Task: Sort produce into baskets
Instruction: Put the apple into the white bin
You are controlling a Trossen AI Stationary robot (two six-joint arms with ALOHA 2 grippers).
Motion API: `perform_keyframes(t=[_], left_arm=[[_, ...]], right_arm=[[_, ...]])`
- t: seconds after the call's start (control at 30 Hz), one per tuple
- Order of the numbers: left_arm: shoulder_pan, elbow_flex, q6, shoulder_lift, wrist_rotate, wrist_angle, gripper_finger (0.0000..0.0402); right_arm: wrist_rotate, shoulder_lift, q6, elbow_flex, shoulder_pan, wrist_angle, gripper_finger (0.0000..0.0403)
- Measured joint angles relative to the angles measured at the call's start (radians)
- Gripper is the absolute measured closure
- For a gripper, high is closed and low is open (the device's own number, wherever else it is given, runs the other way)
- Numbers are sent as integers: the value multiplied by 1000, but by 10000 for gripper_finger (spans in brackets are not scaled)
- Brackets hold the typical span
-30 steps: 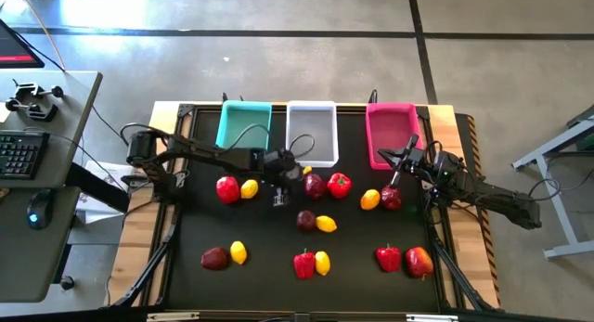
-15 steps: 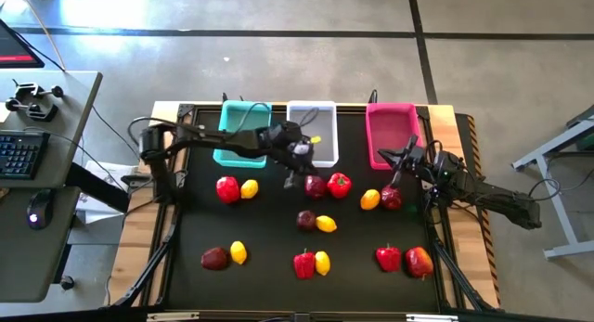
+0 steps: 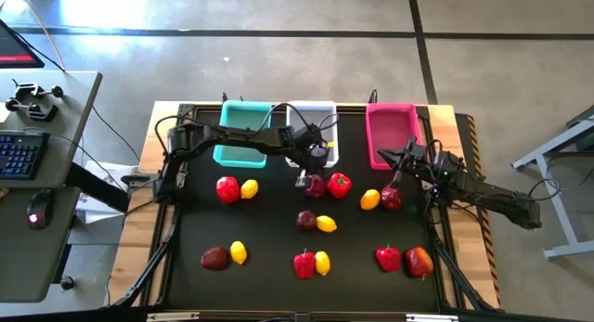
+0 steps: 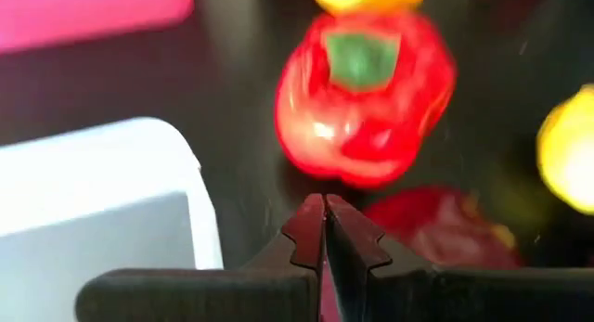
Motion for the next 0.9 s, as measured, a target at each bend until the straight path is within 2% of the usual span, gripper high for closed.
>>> perform_keyframes(t=[0.47, 0.57, 0.67, 0.9], left_arm=[[-7, 8, 4, -1, -24, -195, 401], [-8, 8, -3, -1, -80, -214, 401], [-8, 6, -25, -17, -125, -234, 401], [1, 7, -156, -112, -127, -303, 401]], right_arm=[[0, 0, -16, 0, 0, 0, 402], [0, 0, -16, 0, 0, 0, 402], [0, 0, -16, 0, 0, 0, 402], [0, 1, -16, 0, 0, 0, 402]])
